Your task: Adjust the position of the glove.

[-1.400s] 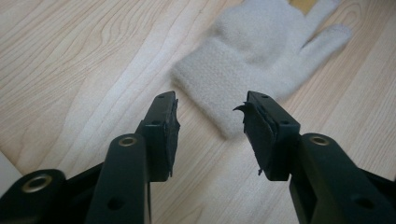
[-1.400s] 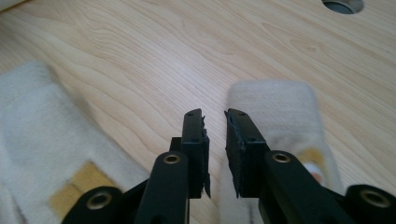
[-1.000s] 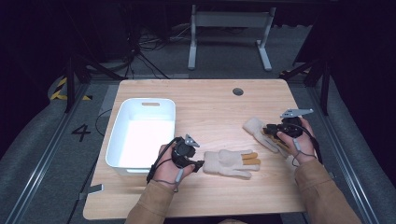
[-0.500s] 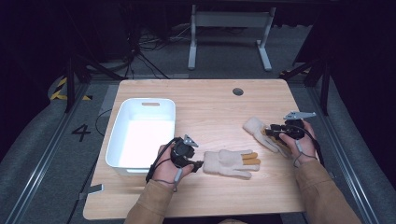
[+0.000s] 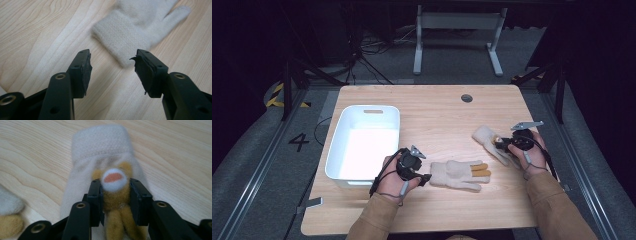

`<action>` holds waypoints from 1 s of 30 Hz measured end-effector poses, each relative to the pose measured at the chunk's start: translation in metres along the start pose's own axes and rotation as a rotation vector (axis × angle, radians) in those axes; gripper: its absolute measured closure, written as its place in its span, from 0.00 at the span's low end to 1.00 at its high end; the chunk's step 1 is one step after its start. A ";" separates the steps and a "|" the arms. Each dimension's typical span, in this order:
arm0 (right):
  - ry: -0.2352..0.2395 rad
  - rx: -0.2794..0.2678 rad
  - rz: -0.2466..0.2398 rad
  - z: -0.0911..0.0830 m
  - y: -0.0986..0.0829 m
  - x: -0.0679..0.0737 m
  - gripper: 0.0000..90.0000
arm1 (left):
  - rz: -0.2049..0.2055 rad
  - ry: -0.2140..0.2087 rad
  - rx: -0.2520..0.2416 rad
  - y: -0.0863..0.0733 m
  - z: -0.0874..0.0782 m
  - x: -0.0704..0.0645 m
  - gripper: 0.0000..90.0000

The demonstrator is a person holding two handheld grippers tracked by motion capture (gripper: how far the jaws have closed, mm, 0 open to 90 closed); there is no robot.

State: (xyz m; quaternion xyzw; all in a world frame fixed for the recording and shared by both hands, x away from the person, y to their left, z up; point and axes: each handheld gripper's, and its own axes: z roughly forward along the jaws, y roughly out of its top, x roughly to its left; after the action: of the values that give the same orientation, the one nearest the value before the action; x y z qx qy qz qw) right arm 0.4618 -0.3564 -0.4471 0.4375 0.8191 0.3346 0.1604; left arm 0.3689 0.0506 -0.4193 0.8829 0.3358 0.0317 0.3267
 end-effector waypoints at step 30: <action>0.078 -0.148 -0.126 -0.053 0.019 0.005 0.76 | -0.014 -0.042 -0.039 0.003 -0.005 0.002 0.39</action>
State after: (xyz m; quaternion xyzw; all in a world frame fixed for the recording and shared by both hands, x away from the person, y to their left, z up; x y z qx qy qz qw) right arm 0.4412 -0.3667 -0.3960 0.3589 0.8236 0.4004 0.1808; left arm 0.3709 0.0532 -0.4141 0.8744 0.3343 0.0177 0.3511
